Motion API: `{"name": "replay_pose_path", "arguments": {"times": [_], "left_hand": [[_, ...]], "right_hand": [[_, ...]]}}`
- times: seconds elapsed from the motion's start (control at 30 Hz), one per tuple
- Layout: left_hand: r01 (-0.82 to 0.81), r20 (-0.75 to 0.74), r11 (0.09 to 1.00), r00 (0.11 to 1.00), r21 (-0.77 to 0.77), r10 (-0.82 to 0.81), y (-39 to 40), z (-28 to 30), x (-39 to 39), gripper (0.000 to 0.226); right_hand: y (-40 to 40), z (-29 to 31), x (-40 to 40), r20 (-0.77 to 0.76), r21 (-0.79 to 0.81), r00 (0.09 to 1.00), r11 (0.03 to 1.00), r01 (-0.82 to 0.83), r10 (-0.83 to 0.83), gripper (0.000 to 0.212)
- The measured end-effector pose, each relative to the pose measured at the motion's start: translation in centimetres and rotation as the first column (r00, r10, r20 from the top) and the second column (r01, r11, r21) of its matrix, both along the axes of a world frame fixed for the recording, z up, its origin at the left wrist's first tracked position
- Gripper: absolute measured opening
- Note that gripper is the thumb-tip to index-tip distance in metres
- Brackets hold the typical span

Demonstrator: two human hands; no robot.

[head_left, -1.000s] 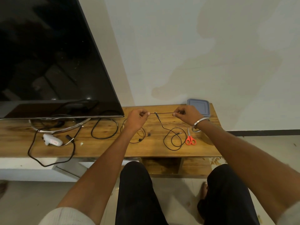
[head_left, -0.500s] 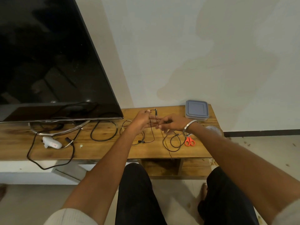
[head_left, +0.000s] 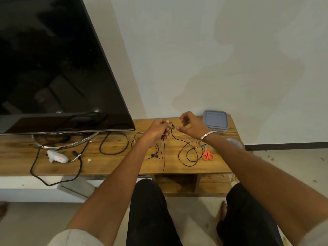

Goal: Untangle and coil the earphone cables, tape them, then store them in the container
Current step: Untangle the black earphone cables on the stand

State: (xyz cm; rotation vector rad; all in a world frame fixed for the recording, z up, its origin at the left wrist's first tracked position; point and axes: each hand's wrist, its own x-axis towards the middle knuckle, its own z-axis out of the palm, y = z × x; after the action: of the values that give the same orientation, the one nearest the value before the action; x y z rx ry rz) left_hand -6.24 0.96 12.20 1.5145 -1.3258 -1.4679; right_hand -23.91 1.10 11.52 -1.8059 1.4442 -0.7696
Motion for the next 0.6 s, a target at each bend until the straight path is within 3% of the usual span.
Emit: {"name": "replay_pose_path", "arguments": {"times": [0.1, 0.27, 0.5, 0.6], "left_hand": [[0.029, -0.016, 0.999, 0.999, -0.018, -0.029, 0.2, 0.0, -0.5, 0.016], [0.032, -0.001, 0.998, 0.999, -0.046, -0.032, 0.3, 0.2, -0.3, 0.017], [0.218, 0.204, 0.972, 0.959, -0.09, -0.197, 0.4, -0.4, 1.0, 0.024], [0.294, 0.311, 0.953, 0.915, -0.074, -0.258, 0.7, -0.7, 1.4, 0.029]], "right_hand": [[0.3, 0.5, 1.0, 0.031, 0.041, 0.996, 0.995, -0.088, 0.086, 0.045], [0.5, 0.6, 1.3, 0.011, 0.068, 0.994, 0.992, -0.106, 0.106, 0.018], [0.0, 0.6, -0.2, -0.117, -0.039, 0.993, 0.998, -0.039, 0.034, 0.016], [-0.1, 0.2, -0.6, -0.096, -0.061, 0.992, 0.995, 0.079, -0.085, 0.018]]}}
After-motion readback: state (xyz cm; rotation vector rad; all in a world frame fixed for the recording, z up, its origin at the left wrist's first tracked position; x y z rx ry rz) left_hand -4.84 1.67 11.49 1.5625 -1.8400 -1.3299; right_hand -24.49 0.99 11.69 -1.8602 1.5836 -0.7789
